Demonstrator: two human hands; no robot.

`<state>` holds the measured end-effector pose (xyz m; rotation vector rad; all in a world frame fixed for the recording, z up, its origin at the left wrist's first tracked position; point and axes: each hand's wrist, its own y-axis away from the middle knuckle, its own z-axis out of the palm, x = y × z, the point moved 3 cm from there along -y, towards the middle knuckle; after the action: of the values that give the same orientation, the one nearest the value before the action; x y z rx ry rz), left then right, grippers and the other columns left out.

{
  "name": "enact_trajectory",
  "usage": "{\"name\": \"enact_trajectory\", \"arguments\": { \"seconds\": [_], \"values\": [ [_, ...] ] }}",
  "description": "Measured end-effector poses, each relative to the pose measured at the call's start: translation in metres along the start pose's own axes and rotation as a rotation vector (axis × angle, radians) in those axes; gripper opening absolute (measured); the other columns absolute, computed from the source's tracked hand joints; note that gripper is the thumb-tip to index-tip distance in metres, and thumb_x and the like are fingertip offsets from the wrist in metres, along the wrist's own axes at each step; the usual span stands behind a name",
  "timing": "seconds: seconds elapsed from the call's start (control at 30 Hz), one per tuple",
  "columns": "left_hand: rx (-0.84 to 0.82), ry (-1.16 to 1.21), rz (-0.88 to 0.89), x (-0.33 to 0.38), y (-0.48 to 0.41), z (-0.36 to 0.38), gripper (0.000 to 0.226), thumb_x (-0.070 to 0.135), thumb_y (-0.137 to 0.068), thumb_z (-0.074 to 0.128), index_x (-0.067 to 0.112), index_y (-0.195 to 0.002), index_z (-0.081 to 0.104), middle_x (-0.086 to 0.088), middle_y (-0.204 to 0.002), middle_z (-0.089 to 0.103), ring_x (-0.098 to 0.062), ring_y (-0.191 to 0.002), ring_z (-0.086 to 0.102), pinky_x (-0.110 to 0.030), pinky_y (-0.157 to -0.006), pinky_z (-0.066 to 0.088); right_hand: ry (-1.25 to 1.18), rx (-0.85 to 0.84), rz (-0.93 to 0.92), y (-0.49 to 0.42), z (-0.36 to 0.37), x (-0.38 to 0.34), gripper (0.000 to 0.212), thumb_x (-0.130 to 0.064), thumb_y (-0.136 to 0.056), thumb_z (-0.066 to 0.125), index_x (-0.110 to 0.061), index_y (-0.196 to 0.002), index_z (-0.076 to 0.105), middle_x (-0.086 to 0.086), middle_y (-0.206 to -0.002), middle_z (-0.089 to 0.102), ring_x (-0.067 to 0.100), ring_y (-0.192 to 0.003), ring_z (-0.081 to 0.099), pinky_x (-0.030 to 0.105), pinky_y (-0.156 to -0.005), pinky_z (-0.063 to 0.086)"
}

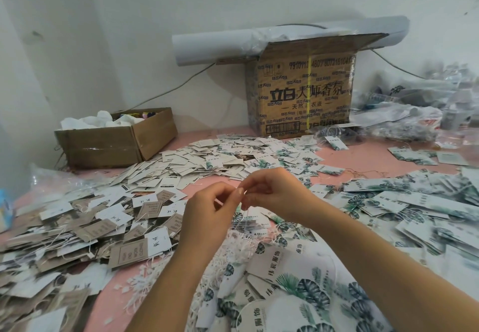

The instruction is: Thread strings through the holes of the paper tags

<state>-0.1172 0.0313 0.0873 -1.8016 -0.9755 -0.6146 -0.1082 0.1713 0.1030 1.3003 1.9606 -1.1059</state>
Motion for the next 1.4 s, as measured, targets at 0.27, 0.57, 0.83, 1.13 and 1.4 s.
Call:
{"name": "enact_trajectory", "arguments": {
  "seconds": [0.27,0.57,0.83,1.13,1.4],
  "values": [
    [0.024,0.213,-0.081,-0.002,0.001,0.003,0.018,0.025,-0.089,0.058,0.022,-0.074,0.066,0.016,-0.055,0.059,0.005,-0.048,0.046,-0.007,-0.047,0.037,-0.057,0.085,0.013,0.001,-0.011,-0.001,0.014,-0.004,-0.082,0.067,-0.016,-0.075,0.066,-0.002,-0.066,0.068,0.003,-0.06,0.063,0.019,-0.063,0.053],
    [0.06,0.186,-0.18,-0.013,-0.001,0.001,0.022,0.021,-0.091,0.057,0.014,-0.071,0.064,0.012,-0.052,0.057,0.004,-0.046,0.044,-0.011,-0.05,0.039,-0.123,0.209,0.09,0.001,-0.027,0.0,0.016,-0.006,-0.088,0.059,-0.013,-0.074,0.059,-0.001,-0.06,0.059,0.009,-0.053,0.055,0.027,-0.059,0.051],
    [-0.173,0.127,-0.234,-0.014,0.006,0.013,0.03,0.033,-0.082,0.067,0.041,-0.107,0.052,0.022,-0.114,0.053,-0.003,-0.106,0.047,-0.03,-0.086,0.041,-0.129,0.112,0.025,0.004,-0.02,-0.013,0.014,-0.007,-0.087,0.06,-0.014,-0.075,0.06,-0.008,-0.054,0.058,0.003,-0.048,0.053,0.017,-0.052,0.048],
    [-0.147,0.29,-0.199,-0.019,0.006,0.016,0.02,0.022,-0.091,0.052,0.015,-0.079,0.067,0.011,-0.05,0.054,0.0,-0.053,0.051,-0.008,-0.058,0.043,-0.073,0.495,0.069,0.007,-0.061,-0.006,0.018,-0.008,-0.091,0.052,-0.015,-0.075,0.052,0.0,-0.064,0.056,0.01,-0.057,0.049,0.02,-0.054,0.043],
    [-0.116,0.264,-0.247,-0.031,0.006,0.018,0.022,0.014,-0.095,0.049,0.015,-0.082,0.067,0.01,-0.055,0.057,-0.002,-0.056,0.053,-0.013,-0.06,0.045,0.411,0.269,0.327,0.01,-0.087,0.017,0.012,-0.014,-0.092,0.054,-0.007,-0.088,0.064,0.002,-0.079,0.064,0.01,-0.062,0.055,0.02,-0.058,0.05]
  ]
}}
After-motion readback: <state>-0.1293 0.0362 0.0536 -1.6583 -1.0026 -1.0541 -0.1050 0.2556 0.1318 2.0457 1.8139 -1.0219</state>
